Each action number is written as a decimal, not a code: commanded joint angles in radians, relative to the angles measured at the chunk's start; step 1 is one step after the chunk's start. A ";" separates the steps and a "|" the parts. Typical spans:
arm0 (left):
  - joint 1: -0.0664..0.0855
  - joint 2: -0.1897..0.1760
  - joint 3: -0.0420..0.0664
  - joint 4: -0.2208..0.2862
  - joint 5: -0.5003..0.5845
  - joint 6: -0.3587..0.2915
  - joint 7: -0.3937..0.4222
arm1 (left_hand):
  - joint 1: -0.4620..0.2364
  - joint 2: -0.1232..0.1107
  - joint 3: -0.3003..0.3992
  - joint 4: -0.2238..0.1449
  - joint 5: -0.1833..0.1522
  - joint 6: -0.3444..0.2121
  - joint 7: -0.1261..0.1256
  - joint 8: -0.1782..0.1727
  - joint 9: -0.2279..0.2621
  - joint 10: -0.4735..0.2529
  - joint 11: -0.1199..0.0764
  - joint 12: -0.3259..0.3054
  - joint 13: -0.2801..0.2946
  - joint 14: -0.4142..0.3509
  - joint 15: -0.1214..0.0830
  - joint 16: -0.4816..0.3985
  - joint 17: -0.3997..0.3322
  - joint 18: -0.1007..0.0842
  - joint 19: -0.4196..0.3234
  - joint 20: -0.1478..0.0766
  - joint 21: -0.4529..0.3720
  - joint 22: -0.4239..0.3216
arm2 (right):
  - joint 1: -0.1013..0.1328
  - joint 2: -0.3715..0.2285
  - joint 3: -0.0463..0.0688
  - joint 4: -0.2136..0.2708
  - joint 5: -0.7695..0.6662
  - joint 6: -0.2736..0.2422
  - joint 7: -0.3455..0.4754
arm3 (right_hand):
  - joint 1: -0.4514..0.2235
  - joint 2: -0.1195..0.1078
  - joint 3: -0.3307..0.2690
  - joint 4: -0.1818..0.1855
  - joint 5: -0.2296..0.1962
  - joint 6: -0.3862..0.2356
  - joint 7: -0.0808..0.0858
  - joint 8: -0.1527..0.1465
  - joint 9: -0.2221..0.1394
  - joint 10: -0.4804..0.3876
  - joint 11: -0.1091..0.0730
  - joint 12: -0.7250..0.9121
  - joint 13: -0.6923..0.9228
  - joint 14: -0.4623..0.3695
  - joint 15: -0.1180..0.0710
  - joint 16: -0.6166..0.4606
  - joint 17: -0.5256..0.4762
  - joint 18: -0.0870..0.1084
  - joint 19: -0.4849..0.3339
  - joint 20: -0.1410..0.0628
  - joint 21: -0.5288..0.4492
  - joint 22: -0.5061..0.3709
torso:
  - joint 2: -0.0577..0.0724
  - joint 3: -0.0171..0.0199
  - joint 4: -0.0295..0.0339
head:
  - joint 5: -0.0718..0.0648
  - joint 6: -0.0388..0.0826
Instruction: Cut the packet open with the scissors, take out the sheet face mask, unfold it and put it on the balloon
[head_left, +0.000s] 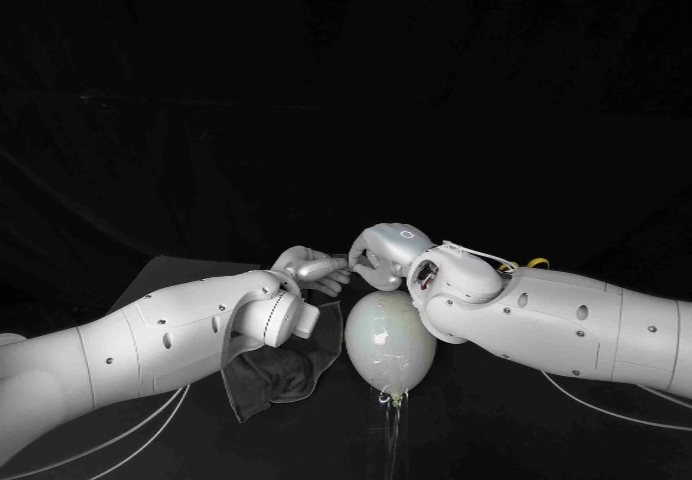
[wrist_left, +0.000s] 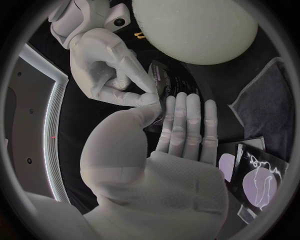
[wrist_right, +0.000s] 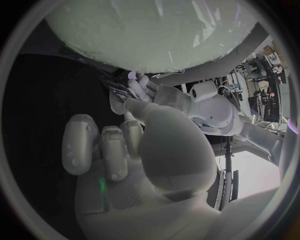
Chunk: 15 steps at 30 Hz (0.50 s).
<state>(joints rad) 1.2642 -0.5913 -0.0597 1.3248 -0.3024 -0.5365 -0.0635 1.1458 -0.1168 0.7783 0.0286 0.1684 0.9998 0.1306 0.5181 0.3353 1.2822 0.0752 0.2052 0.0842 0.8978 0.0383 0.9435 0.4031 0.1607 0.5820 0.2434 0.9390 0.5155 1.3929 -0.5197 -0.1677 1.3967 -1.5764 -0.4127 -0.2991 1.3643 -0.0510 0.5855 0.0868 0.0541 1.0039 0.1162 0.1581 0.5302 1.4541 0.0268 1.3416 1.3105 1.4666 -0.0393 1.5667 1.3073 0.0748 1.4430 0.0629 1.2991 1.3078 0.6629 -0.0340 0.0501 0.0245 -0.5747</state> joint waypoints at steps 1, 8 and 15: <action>0.001 0.000 0.001 0.008 -0.019 0.012 0.049 | 0.003 0.017 0.092 -0.099 -0.010 -0.012 0.002 -0.005 0.002 -0.026 0.007 -0.012 -0.005 -0.030 0.009 -0.016 -0.006 0.002 -0.018 0.010 -0.021 -0.013 | 0.000 0.005 0.000 -0.006 -0.021 0.026 -0.020 | -0.013 0.000 0.007 0.000 -0.005 -0.006 0.000 -0.007 -0.001 0.050 0.004 -0.003 0.135 0.104 0.005 0.004 0.264 -0.016 0.002 0.005 -0.003 0.133 | 0.000 0.0005 -0.0005 | -0.001 0.001; 0.001 0.000 0.001 0.011 -0.023 0.008 0.058 | 0.024 0.032 0.065 -0.084 -0.017 -0.023 0.016 -0.008 0.014 -0.110 0.033 -0.042 -0.015 -0.108 0.040 -0.046 -0.026 0.003 -0.053 0.041 -0.087 -0.056 | 0.000 0.008 0.000 -0.011 -0.020 0.014 -0.035 | -0.016 0.001 0.008 0.000 -0.005 -0.009 0.002 -0.009 -0.003 0.051 0.005 -0.002 0.136 0.104 0.006 0.004 0.264 -0.016 0.002 0.005 -0.003 0.133 | 0.000 0.0003 -0.0005 | -0.003 0.001; 0.001 0.000 0.001 0.011 -0.018 0.009 0.059 | 0.030 0.031 0.072 -0.075 -0.017 -0.026 0.034 -0.007 0.024 -0.183 0.058 -0.075 -0.020 -0.163 0.066 -0.078 -0.049 -0.006 -0.073 0.046 -0.132 -0.086 | 0.000 0.006 0.000 -0.012 -0.020 0.027 -0.049 | -0.025 -0.023 -0.003 -0.008 -0.006 -0.014 0.008 -0.017 -0.009 0.049 0.010 -0.005 0.136 0.104 0.010 0.004 0.264 -0.016 0.000 0.008 -0.007 0.133 | 0.000 0.0001 -0.0004 | -0.005 0.001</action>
<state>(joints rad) 1.2640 -0.5929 -0.0600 1.3323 -0.3146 -0.5373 -0.0316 1.1661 -0.0866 0.8257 -0.0262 0.1507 0.9717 0.1597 0.5066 0.3557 1.1047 0.1330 0.1319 0.0645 0.7391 0.1046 0.8675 0.3556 0.1606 0.5161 0.2877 0.8100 0.4308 1.3930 -0.5131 -0.1679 1.3857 -1.5799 -0.4061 -0.3257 1.3393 -0.0683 0.5835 0.0849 0.0541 0.9944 0.1233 0.1446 0.5222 1.4541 0.0269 1.3426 1.3076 1.4662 -0.0390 1.5668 1.3082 0.0748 1.4427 0.0630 1.2978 1.3079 0.6627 -0.0336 0.0496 0.0200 -0.5734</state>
